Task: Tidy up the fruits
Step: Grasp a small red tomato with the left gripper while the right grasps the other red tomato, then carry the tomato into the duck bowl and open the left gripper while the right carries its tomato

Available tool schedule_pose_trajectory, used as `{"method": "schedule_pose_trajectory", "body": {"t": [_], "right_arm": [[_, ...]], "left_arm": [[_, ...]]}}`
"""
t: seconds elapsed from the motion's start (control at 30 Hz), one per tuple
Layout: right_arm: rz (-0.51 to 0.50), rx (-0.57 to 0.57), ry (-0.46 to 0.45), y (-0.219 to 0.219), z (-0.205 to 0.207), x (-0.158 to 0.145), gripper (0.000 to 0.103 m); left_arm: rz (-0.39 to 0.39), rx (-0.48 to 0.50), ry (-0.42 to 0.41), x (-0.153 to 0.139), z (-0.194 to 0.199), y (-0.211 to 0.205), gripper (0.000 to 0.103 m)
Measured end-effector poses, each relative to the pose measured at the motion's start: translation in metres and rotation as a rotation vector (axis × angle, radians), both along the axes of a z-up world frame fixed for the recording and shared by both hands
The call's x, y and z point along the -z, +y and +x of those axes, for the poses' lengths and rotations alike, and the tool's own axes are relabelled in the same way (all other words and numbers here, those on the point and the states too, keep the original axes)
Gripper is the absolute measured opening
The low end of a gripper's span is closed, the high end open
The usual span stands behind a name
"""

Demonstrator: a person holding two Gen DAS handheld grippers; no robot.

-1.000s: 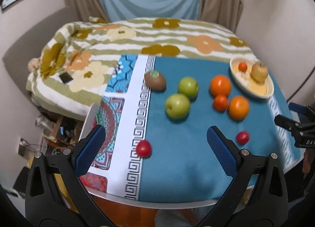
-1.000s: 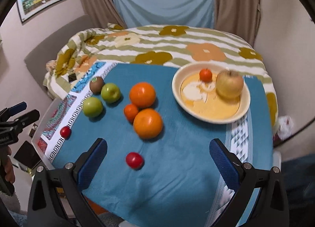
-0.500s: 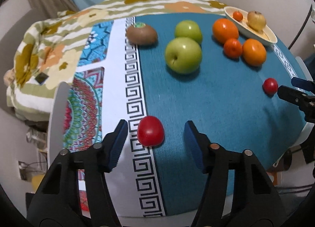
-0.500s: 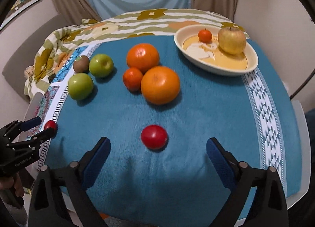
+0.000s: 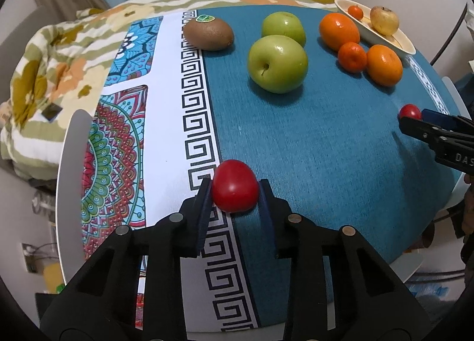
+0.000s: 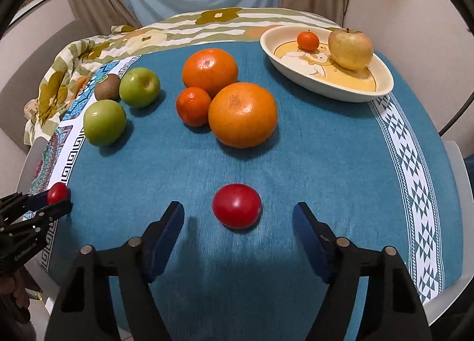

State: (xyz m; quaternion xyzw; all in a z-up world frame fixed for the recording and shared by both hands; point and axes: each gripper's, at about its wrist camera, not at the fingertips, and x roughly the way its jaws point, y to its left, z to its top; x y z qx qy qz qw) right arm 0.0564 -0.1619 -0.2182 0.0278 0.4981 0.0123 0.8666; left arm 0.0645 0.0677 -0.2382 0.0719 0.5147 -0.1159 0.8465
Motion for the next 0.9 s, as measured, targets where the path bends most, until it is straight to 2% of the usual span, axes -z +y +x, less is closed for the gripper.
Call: {"method": "schedule_pose_trajectory", "body": {"t": [0.13, 0.27, 0.5, 0.7, 0.9], "right_arm": [[-0.005, 0.001, 0.015, 0.004, 0.004, 0.006, 0.058], [-0.027, 0.004, 0.005, 0.007, 0.005, 0.006, 0.054], [-0.044, 0.014, -0.023, 0.004, 0.003, 0.004, 0.031], [-0.028, 0.005, -0.032, 0.006, 0.001, -0.004, 0.031], [-0.012, -0.005, -0.068, 0.004, -0.004, -0.027, 0.031]], "left_arm": [[-0.005, -0.006, 0.003, 0.000, -0.001, 0.001, 0.035], [-0.004, -0.011, 0.006, 0.000, -0.004, 0.002, 0.035], [-0.006, -0.035, 0.008, -0.002, -0.008, 0.006, 0.035], [-0.014, -0.044, -0.017, -0.015, -0.010, 0.008, 0.035], [-0.031, -0.030, -0.062, -0.037, -0.008, 0.005, 0.035]]}}
